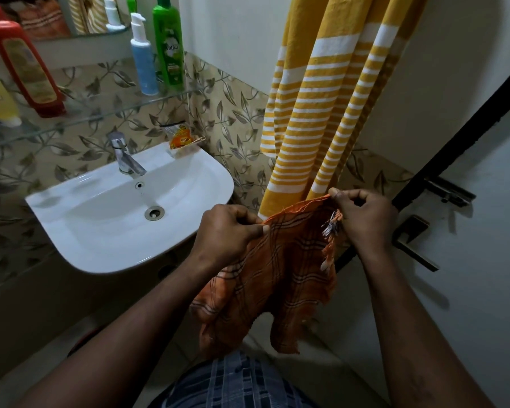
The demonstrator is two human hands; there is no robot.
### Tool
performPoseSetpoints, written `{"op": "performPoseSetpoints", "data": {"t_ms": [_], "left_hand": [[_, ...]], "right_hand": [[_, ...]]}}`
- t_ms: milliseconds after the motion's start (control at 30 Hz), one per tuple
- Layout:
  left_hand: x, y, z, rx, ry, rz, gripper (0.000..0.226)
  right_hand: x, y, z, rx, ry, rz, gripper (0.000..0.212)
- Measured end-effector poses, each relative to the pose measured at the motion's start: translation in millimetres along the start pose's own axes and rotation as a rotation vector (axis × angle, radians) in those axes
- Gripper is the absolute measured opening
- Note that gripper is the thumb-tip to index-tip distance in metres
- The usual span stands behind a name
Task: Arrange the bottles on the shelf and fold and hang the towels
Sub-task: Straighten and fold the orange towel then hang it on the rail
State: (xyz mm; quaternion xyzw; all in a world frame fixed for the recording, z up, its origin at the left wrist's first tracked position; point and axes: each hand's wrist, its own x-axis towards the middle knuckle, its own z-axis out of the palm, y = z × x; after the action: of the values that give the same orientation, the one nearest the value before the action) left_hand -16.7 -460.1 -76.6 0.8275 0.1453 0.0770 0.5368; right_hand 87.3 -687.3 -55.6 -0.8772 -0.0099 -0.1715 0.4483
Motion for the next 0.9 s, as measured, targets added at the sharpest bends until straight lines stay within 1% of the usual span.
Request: {"op": "performPoseSetpoints", "data": {"t_ms": [100,200,333,400,500,600,667,733,833,900], "left_hand": [[4,3,0,-0.007,-0.029,0.005,0.011],[6,2,0,0.027,-0.066,0.030,0.007],[7,4,-1,0.154,-0.128,0.113,0.005],[8,6,-3,0.177,-0.149,0.160,0.006],[8,10,-4,0.205,-0.173,0.230,0.007],[6,7,-4,0.203,-0.162,0.251,0.006],[4,3,-5,0.157,-0.135,0.234,0.004],[1,-1,-5,0.096,-0.124,0.234,0.004],[-3,-11,-4,-0.055,-0.195,0.231,0.011],[-8,-22,-1,-0.110,-0.221,0.216,0.015]], "right_hand": [[-11,-2,4,-0.053,-0.024,-0.098,0.012],[-27,-9,10,-0.053,-0.162,-0.300,0.006],[-36,-15,13,-0.037,-0.408,-0.596,0.019],[-38,-16,17,-0.059,-0.538,-0.664,0.028],[-39,-17,25,-0.107,-0.585,-0.639,0.036],[-38,-18,27,-0.095,-0.598,-0.593,0.026],[-36,-19,26,-0.098,-0.594,-0.563,0.016],[-37,-19,25,-0.096,-0.590,-0.544,0.010],[-39,-23,22,-0.047,-0.545,-0.507,0.008],[-39,-26,19,0.017,-0.477,-0.458,0.008]]}}
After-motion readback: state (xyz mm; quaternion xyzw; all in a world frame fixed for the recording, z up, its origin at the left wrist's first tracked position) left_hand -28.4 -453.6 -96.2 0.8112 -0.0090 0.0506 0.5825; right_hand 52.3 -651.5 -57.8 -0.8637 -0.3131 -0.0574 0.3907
